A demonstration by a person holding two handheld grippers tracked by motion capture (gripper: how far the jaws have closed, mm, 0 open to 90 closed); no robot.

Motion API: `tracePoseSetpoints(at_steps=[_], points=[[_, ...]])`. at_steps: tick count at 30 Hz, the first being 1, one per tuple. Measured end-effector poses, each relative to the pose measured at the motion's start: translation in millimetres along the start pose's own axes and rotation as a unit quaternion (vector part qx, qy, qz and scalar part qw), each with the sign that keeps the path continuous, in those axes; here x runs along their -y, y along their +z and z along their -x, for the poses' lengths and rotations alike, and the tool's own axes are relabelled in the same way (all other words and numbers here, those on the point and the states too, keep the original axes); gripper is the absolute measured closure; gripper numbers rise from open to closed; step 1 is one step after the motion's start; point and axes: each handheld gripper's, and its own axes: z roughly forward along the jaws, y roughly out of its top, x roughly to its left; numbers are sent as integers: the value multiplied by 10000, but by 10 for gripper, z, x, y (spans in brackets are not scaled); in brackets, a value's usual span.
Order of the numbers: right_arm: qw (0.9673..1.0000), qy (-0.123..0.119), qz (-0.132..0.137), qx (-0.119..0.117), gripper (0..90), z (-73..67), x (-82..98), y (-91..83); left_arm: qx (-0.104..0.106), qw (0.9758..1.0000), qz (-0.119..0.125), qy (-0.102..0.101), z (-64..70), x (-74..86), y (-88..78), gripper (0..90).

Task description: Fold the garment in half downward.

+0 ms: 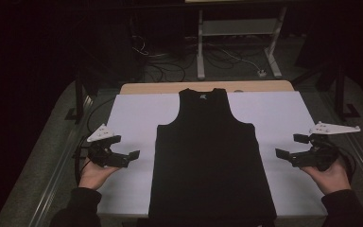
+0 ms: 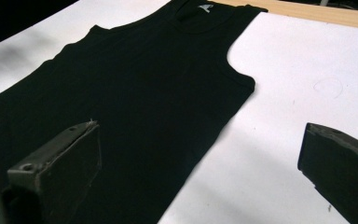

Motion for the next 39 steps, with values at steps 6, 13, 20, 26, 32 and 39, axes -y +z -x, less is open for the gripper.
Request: tracePoseSetpoints(at_steps=[6, 13, 20, 26, 32, 39], points=[[9997, -118, -203, -14, 0, 14, -120, 55, -30, 10000, 14, 72, -15, -89, -3, 0], [9994, -179, -287, -58, 0, 56, -251, 128, 37, 9998, -73, 182, -1, -197, 37, 0], [9990, -94, -421, -63, 0, 122, -301, 205, 103, 9997, -116, 193, -20, -268, 115, 0], [9991, -65, -415, -44, 0, 176, -387, 266, 138, 9996, -154, 213, -42, -333, 188, 0], [9991, -115, -405, -24, 0, 181, -466, 312, 184, 9993, -216, 260, -62, -416, 245, 0], [9987, -66, -509, -59, 0, 190, -560, 399, 231, 9992, -272, 194, -139, -486, 340, 0]])
